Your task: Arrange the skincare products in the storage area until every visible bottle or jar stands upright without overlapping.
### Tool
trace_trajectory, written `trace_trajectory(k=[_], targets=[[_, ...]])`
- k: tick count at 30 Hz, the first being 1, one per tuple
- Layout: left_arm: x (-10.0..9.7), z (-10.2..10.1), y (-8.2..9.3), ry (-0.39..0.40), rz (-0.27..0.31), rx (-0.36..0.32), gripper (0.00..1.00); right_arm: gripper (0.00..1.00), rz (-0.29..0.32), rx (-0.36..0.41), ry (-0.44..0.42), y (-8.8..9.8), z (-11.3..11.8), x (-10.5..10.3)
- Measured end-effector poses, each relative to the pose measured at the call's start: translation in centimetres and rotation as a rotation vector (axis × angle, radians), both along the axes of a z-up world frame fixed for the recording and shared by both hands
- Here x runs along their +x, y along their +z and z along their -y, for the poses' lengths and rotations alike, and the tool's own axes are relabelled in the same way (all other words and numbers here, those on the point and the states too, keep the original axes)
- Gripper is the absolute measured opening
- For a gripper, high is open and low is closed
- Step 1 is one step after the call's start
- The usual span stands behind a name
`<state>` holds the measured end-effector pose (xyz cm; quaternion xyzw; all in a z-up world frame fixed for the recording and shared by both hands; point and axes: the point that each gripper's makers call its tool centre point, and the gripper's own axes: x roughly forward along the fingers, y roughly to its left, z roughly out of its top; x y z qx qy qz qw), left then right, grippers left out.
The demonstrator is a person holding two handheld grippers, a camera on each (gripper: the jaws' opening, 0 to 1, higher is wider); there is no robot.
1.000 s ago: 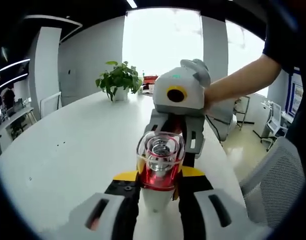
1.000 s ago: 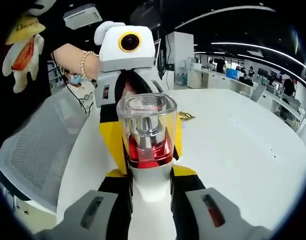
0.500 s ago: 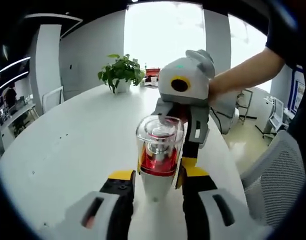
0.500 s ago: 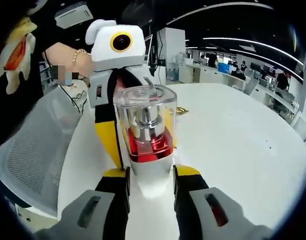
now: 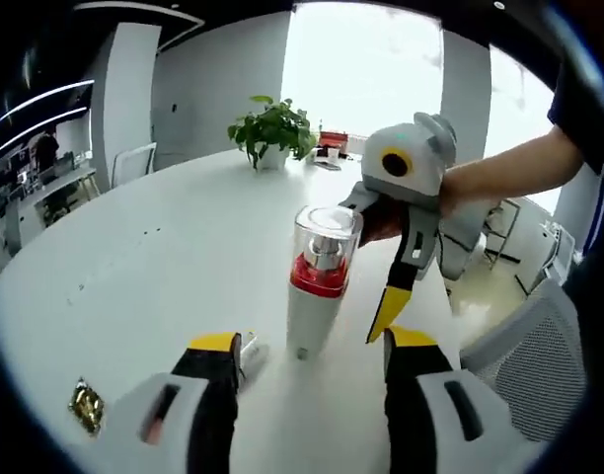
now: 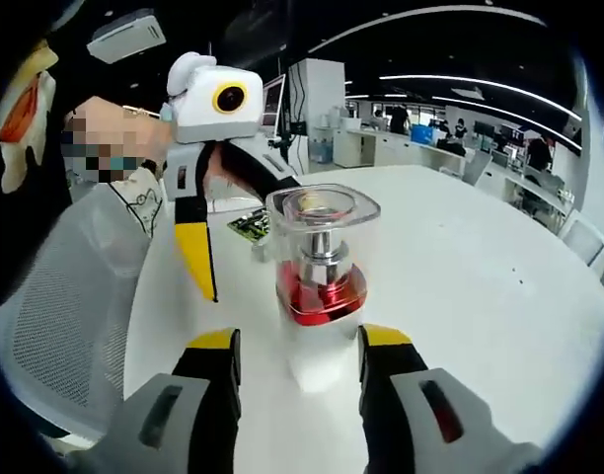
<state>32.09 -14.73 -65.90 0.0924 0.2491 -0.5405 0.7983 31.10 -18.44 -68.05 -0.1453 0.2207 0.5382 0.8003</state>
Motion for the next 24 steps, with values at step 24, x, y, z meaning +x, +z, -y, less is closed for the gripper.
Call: trace_trajectory(k=[24], targets=[[-2.8, -8.6, 1.1, 0.303, -0.113, -0.050, 0.87, 0.74, 0.002, 0.062, -0.181, 1.7, 0.7, -3.6]])
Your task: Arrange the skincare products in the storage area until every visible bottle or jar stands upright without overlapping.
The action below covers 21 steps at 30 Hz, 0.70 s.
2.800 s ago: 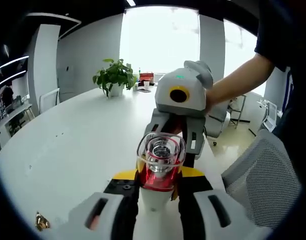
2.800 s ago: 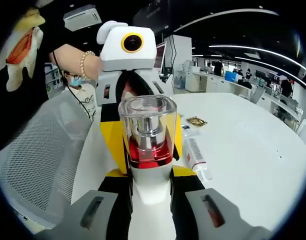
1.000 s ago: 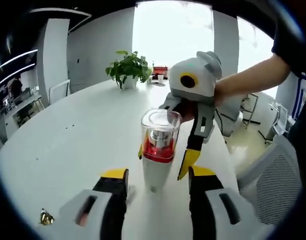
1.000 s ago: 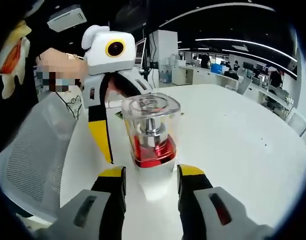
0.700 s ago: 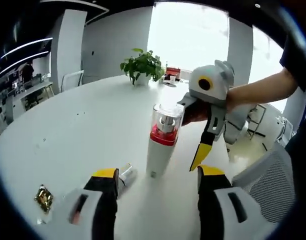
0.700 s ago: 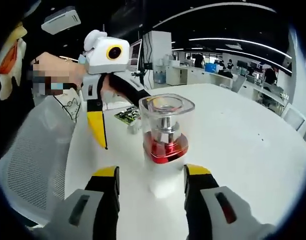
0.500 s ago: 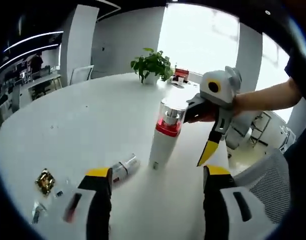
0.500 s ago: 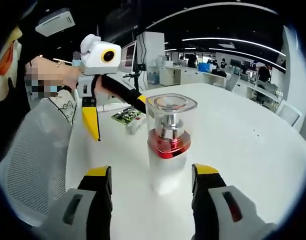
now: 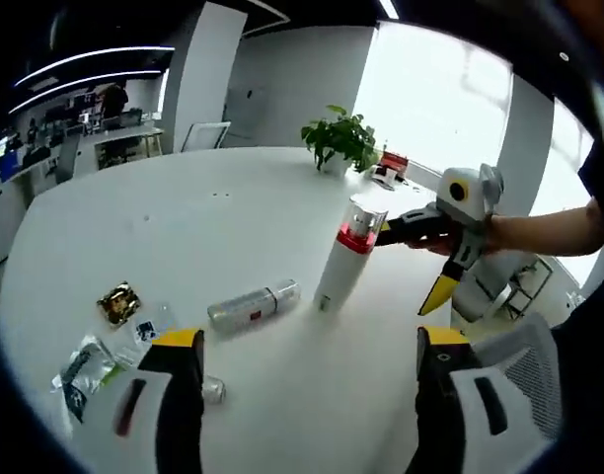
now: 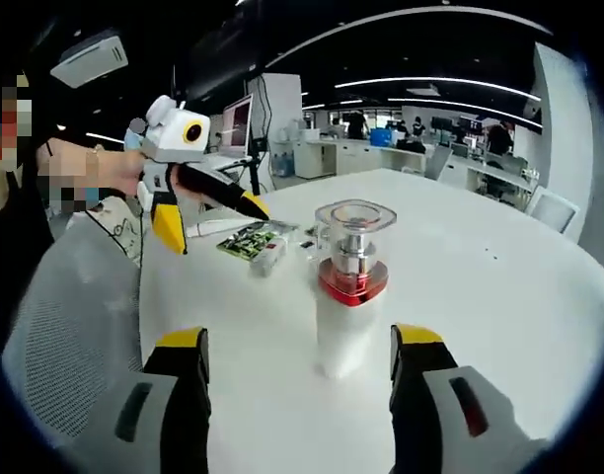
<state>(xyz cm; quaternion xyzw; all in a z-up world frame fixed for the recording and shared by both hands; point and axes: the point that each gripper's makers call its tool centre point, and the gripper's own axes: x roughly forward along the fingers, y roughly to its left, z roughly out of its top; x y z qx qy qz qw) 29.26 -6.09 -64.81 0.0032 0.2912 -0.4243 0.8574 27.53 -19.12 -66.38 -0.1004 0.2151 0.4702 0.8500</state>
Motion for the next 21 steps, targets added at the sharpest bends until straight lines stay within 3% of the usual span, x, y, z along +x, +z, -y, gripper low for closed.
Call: trace_trajectory(k=[7, 15, 21], targets=[[-0.8, -2.9, 0.3, 0.084, -0.013, -0.033, 0.91, 0.76, 0.005, 0.004, -0.019, 0.2, -0.3, -1.6], [-3.1, -5.9, 0.6, 0.157, -0.025, -0.036, 0.93, 0.86, 0.001, 0.037, -0.056, 0.9, -0.6, -3.1], [-4.9, -8.3, 0.9, 0.240, -0.026, -0.044, 0.94, 0.93, -0.038, 0.079, -0.080, 1.0, -0.9, -4.2]])
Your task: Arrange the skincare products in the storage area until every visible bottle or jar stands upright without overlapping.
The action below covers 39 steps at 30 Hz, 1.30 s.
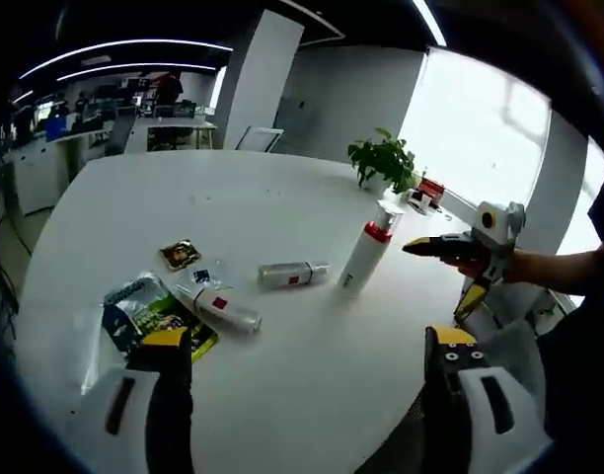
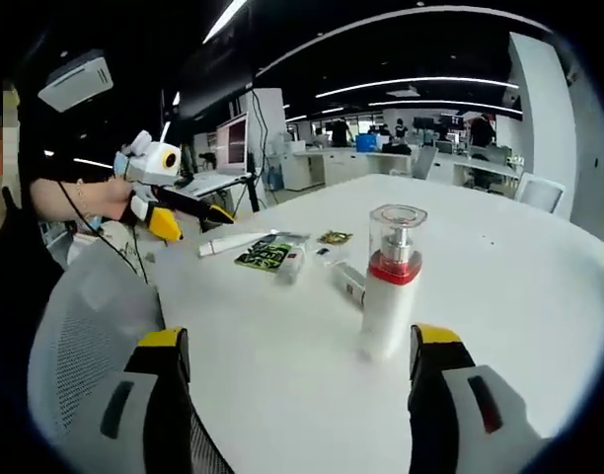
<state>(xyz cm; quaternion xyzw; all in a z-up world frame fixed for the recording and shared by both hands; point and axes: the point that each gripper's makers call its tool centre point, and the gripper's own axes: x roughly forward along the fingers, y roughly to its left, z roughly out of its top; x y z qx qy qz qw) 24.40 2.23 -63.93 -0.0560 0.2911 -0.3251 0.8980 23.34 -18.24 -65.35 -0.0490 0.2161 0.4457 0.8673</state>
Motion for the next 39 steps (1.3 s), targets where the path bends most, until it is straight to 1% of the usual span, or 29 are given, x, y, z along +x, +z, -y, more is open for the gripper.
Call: trace_trajectory(k=[4, 5, 7, 8, 9, 11, 13, 18, 21, 30, 39], targets=[[-0.8, -1.5, -0.1, 0.032, 0.003, 0.009, 0.94, 0.94, -0.026, 0.011, -0.001, -0.3, -0.1, -0.9], [-1.1, -2.0, -0.1, 0.044, 0.005, 0.015, 0.94, 0.94, -0.049, 0.022, -0.003, -0.2, -0.3, -1.4], [-1.7, -2.2, -0.1, 0.057, 0.005, 0.021, 0.94, 0.95, -0.044, 0.027, -0.009, -0.2, -0.2, -1.6], [-1.9, -2.5, -0.1, 0.062, 0.006, 0.022, 0.94, 0.95, -0.048, 0.032, -0.012, -0.2, -0.1, -1.8], [-2.1, -2.7, -0.1, 0.066, 0.007, 0.021, 0.94, 0.95, -0.067, 0.040, -0.019, -0.2, -0.3, -2.2], [-2.6, -2.9, -0.3, 0.071, 0.006, 0.023, 0.95, 0.98, -0.072, 0.041, -0.018, -0.3, -0.4, -2.6], [-2.9, -3.0, -0.4, 0.078, 0.004, 0.023, 0.95, 0.99, -0.076, 0.028, -0.019, -0.5, -0.4, -2.8], [-3.6, -2.7, -0.4, 0.072, 0.014, 0.024, 0.94, 1.00, -0.091, 0.035, -0.019, -0.5, -0.4, -3.1], [-3.6, -2.9, -0.6, 0.070, 0.011, 0.034, 0.94, 1.00, -0.095, 0.033, -0.018, -0.6, -0.5, -3.3], [-3.9, -3.2, -0.8, 0.080, -0.001, 0.025, 0.94, 0.99, -0.102, 0.030, -0.014, -0.6, -1.1, -3.5], [-4.0, -3.1, -1.2, 0.084, -0.011, 0.014, 0.93, 0.99, -0.107, 0.024, -0.006, -0.5, -1.3, -2.8]])
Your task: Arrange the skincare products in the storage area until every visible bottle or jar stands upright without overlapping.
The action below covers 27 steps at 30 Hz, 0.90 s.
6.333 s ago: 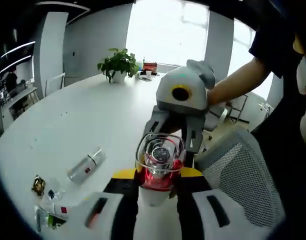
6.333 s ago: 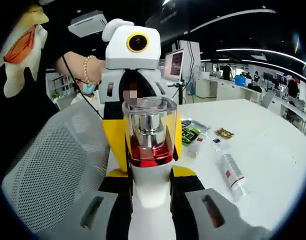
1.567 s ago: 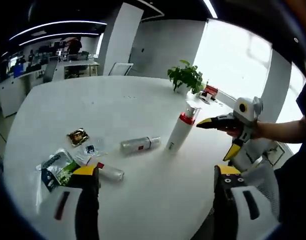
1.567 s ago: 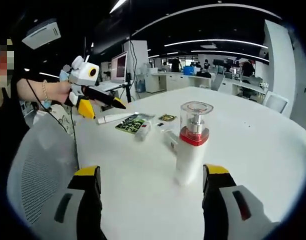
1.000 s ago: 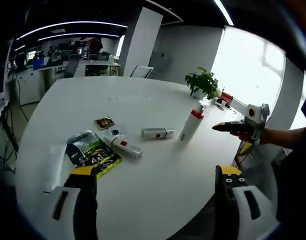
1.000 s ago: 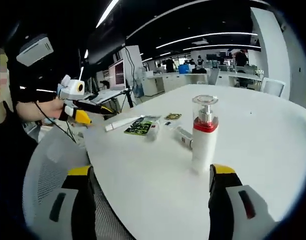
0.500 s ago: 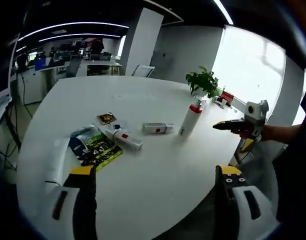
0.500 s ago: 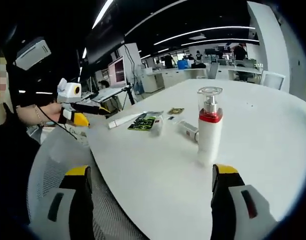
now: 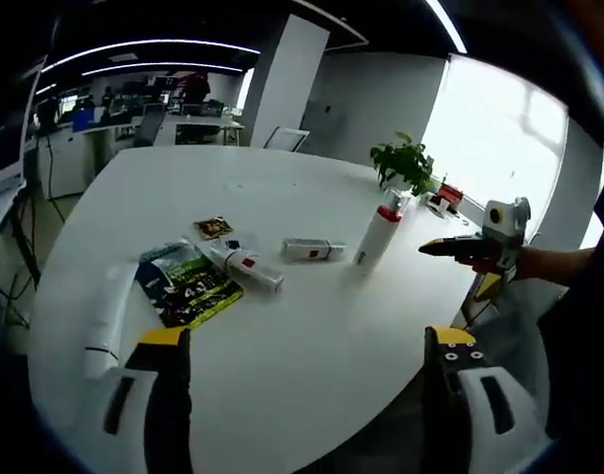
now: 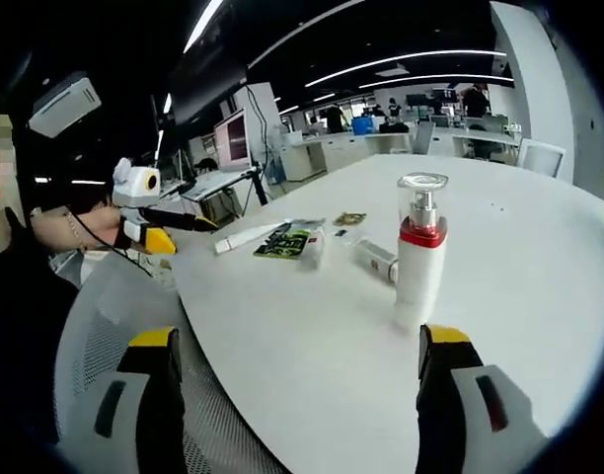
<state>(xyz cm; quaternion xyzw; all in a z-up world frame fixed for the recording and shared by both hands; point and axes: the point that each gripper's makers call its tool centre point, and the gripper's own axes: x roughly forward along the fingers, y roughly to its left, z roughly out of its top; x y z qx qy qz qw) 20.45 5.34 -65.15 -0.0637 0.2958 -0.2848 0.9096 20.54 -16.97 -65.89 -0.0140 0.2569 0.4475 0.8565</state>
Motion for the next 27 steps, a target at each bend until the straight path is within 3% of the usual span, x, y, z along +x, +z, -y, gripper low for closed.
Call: trace_trajectory(k=[5, 9, 23, 27], targets=[[0.1, 0.3, -0.1, -0.021, -0.001, 0.004, 0.93, 0.99, -0.005, -0.006, -0.005, -0.1, 0.0, 0.4], [0.8, 1.1, -0.3, -0.093, -0.002, 0.048, 0.93, 0.98, -0.008, -0.008, -0.011, -0.2, 0.0, 0.5], [6.3, 5.5, -0.3, -0.274, 0.018, 0.115, 0.91, 0.98, -0.012, -0.005, -0.070, -0.4, 1.8, 1.6], [7.0, 6.7, -0.4, -0.323, 0.021, 0.137, 0.90, 0.98, -0.008, 0.003, -0.094, -0.4, 2.2, 2.0]])
